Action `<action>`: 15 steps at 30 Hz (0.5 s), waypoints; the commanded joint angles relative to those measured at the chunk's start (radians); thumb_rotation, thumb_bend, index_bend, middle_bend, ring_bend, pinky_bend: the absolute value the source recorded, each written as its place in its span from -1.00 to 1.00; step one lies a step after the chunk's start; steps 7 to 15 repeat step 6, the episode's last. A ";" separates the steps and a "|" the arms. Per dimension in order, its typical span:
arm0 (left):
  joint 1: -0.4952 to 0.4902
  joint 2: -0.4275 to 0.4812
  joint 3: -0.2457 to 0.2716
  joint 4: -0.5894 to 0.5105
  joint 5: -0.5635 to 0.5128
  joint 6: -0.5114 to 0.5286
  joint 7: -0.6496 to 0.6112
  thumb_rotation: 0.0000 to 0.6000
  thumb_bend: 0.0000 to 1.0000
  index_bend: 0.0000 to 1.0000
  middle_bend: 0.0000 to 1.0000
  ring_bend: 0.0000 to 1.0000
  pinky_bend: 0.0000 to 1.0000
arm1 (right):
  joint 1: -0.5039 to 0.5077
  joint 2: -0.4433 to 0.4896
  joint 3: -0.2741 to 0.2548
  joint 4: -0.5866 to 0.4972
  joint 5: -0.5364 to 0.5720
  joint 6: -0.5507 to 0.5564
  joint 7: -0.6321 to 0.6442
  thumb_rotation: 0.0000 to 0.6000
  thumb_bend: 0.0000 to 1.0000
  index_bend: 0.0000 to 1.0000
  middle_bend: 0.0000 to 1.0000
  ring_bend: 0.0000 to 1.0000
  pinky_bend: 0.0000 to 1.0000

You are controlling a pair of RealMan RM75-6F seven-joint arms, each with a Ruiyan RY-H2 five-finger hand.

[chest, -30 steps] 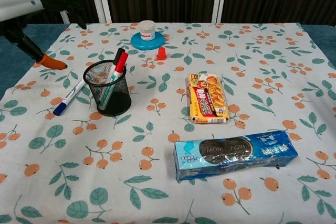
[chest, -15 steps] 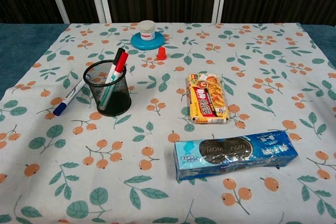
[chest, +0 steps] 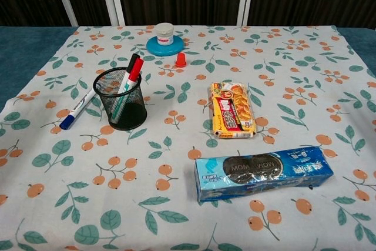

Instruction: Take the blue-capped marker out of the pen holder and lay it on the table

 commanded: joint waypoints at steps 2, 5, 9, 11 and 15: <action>0.015 0.005 -0.006 0.012 0.010 0.001 -0.018 1.00 -0.67 -0.67 -1.00 -1.00 -1.00 | 0.000 0.000 0.000 0.000 -0.001 0.000 -0.001 1.00 -0.80 -0.81 -0.98 -0.88 -0.65; 0.020 0.009 -0.014 0.011 0.007 -0.004 -0.020 1.00 -0.67 -0.67 -1.00 -1.00 -1.00 | 0.001 0.000 0.000 0.000 0.000 -0.001 -0.001 1.00 -0.80 -0.81 -0.98 -0.88 -0.65; 0.022 0.009 -0.016 0.011 0.008 -0.004 -0.021 1.00 -0.67 -0.67 -1.00 -1.00 -1.00 | 0.001 0.000 0.000 0.000 -0.001 -0.002 -0.001 1.00 -0.80 -0.81 -0.98 -0.88 -0.65; 0.022 0.009 -0.016 0.011 0.008 -0.004 -0.021 1.00 -0.67 -0.67 -1.00 -1.00 -1.00 | 0.001 0.000 0.000 0.000 -0.001 -0.002 -0.001 1.00 -0.80 -0.81 -0.98 -0.88 -0.65; 0.022 0.009 -0.016 0.011 0.008 -0.004 -0.021 1.00 -0.67 -0.67 -1.00 -1.00 -1.00 | 0.001 0.000 0.000 0.000 -0.001 -0.002 -0.001 1.00 -0.80 -0.81 -0.98 -0.88 -0.65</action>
